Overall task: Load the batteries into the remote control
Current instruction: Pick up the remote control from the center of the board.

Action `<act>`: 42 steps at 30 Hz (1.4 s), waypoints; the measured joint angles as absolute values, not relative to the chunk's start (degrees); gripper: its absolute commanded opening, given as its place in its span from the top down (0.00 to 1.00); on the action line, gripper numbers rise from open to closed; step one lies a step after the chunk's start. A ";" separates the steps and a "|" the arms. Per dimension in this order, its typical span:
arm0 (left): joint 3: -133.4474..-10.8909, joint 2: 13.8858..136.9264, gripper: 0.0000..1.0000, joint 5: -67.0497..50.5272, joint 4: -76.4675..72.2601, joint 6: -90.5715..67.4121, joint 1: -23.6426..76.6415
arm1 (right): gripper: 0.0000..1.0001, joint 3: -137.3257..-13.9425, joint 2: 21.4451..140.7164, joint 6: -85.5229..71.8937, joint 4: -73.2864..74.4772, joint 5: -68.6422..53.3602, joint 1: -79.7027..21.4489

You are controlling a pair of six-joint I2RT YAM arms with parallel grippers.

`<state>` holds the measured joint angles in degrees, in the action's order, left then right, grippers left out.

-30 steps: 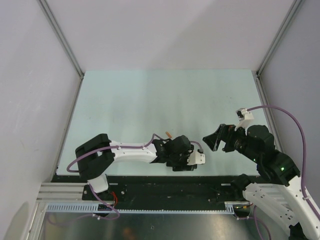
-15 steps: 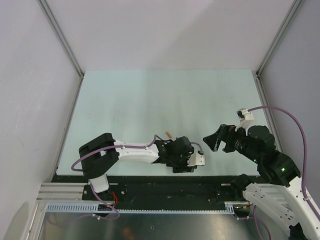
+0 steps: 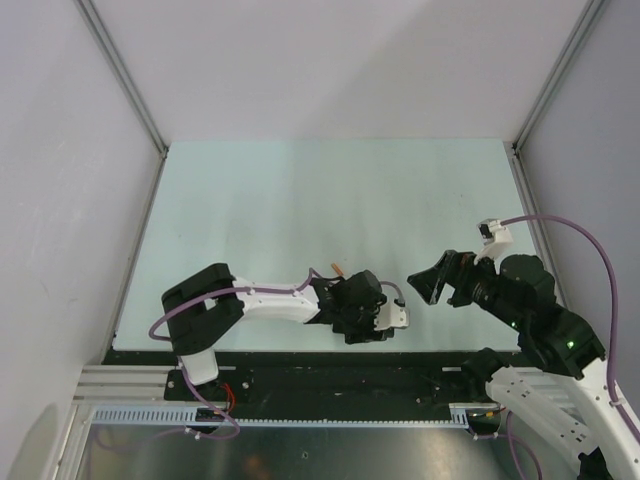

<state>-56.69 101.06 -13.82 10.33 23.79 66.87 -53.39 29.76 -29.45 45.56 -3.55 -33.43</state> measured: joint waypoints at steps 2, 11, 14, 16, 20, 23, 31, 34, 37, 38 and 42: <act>-56.69 101.23 0.45 -14.55 10.15 23.40 66.61 | 0.00 -53.39 29.50 -29.61 45.56 -3.55 -33.43; -56.69 101.80 0.66 -17.02 9.34 22.37 66.24 | 0.00 -53.39 29.17 -29.98 45.60 -3.55 -33.43; -56.69 101.69 0.68 -16.69 9.32 22.35 66.19 | 0.00 -53.39 29.08 -30.00 45.60 -3.55 -33.43; -56.69 101.38 0.69 -15.75 9.54 22.37 66.08 | 0.00 -53.39 28.84 -30.02 45.56 -3.53 -33.43; -56.80 98.06 0.73 -13.93 10.48 22.11 64.47 | 0.01 -53.39 27.81 -30.04 45.52 -3.18 -33.43; -57.32 92.99 0.78 -15.73 10.26 20.08 60.47 | 0.00 -53.41 26.06 -30.11 45.52 -1.06 -33.43; -53.04 75.46 0.82 -21.30 -4.03 5.37 47.03 | 0.00 -53.21 20.01 -30.50 42.48 6.57 -33.47; -49.98 67.68 0.85 -22.48 -11.40 -2.24 45.36 | 0.00 -51.40 21.61 -31.33 39.24 4.62 -33.47; -47.94 62.61 0.85 -23.24 -18.31 -10.52 43.68 | 0.00 -48.42 23.73 -32.01 35.31 0.69 -33.50; -46.94 61.21 0.85 -23.44 -20.97 -13.76 42.65 | 0.00 -47.20 24.34 -32.38 33.87 -0.75 -33.52; -39.94 58.08 0.86 -25.45 -35.51 -30.52 37.58 | 0.00 -43.05 25.45 -33.78 27.05 -7.33 -33.54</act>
<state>-39.94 58.08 -25.45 -35.51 -30.52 37.58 -43.05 25.45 -33.78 27.05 -7.33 -33.54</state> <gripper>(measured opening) 0.438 0.995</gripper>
